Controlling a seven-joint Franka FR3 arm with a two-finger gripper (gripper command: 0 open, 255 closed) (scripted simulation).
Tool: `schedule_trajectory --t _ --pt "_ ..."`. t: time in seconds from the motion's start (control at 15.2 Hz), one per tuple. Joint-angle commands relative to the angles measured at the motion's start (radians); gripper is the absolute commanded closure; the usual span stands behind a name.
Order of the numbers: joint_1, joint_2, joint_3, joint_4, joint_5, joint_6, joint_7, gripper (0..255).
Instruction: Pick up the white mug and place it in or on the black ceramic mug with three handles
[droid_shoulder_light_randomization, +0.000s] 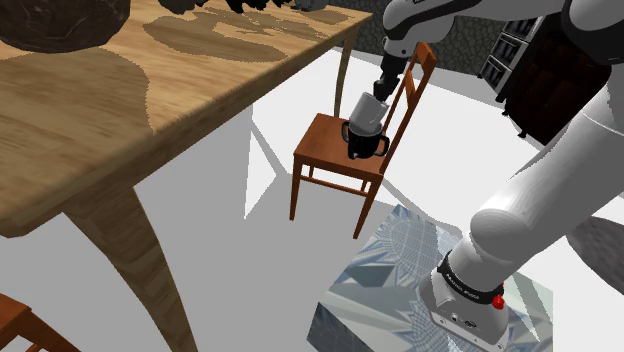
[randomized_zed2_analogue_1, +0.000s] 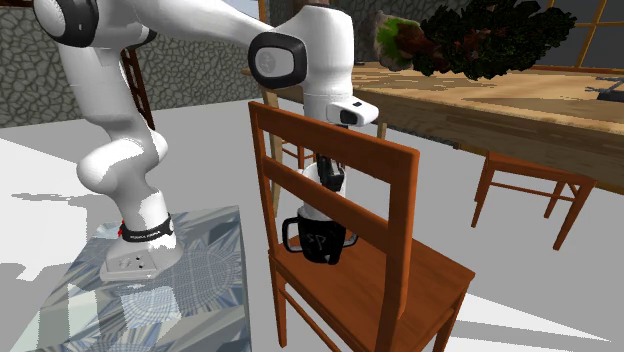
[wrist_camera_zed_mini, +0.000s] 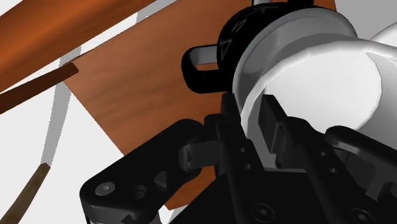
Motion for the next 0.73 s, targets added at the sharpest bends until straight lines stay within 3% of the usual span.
schedule_trajectory --t 0.0,0.07,0.13,0.46,0.66 --pt "0.0 0.003 0.0 -0.005 -0.001 -0.001 0.0 255" --pt "0.0 0.004 0.0 -0.005 -0.001 -0.001 0.0 255" --pt "0.0 0.004 0.0 -0.005 -0.001 -0.001 0.0 0" --pt "0.0 0.003 0.0 -0.005 -0.001 -0.001 0.0 0" --pt "0.001 -0.017 0.001 0.073 -0.006 -0.1 0.004 0"
